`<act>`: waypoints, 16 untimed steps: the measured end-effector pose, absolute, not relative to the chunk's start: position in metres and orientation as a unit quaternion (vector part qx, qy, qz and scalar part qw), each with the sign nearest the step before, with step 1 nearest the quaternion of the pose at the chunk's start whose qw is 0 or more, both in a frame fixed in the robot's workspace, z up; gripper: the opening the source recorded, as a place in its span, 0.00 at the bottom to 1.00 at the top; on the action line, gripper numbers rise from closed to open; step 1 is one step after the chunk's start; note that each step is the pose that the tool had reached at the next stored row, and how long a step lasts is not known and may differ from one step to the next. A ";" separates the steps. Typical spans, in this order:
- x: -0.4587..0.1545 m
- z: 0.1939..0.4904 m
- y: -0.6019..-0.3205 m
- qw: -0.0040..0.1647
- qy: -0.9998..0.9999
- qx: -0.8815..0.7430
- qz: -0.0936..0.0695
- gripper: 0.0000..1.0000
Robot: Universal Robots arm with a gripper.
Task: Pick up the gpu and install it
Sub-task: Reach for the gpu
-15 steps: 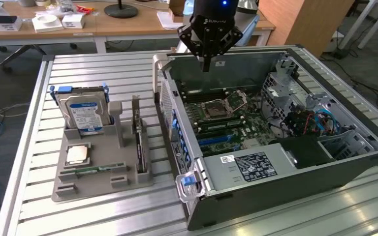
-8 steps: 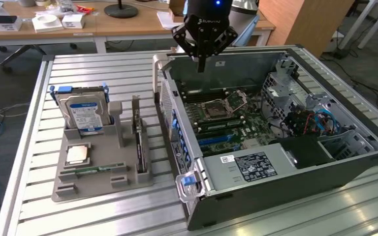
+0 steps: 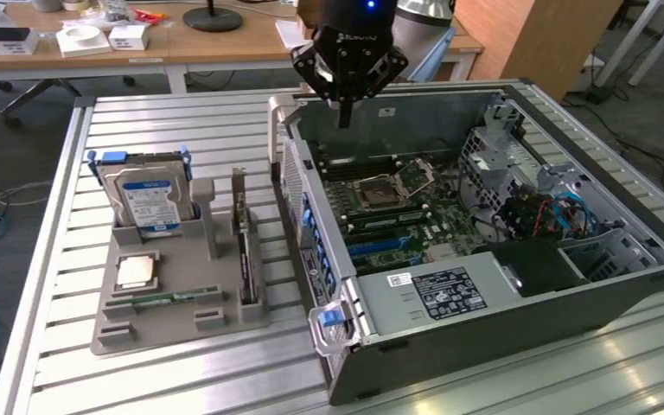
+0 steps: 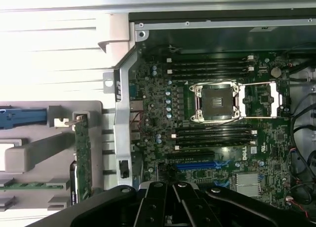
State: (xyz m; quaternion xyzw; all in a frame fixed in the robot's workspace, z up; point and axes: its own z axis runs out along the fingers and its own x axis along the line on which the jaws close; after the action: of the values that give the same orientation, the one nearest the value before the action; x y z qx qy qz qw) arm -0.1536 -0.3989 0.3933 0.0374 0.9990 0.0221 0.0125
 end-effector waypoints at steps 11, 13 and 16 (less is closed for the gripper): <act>-0.169 0.393 -0.399 0.012 0.999 0.037 0.022 0.10; -0.172 0.393 -0.399 0.013 0.999 0.037 0.022 0.10; -0.176 0.393 -0.399 0.012 0.999 0.037 0.022 0.10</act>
State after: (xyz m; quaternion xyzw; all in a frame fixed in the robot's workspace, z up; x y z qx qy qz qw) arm -0.1765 -0.3989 0.3933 0.0374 0.9990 0.0221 0.0125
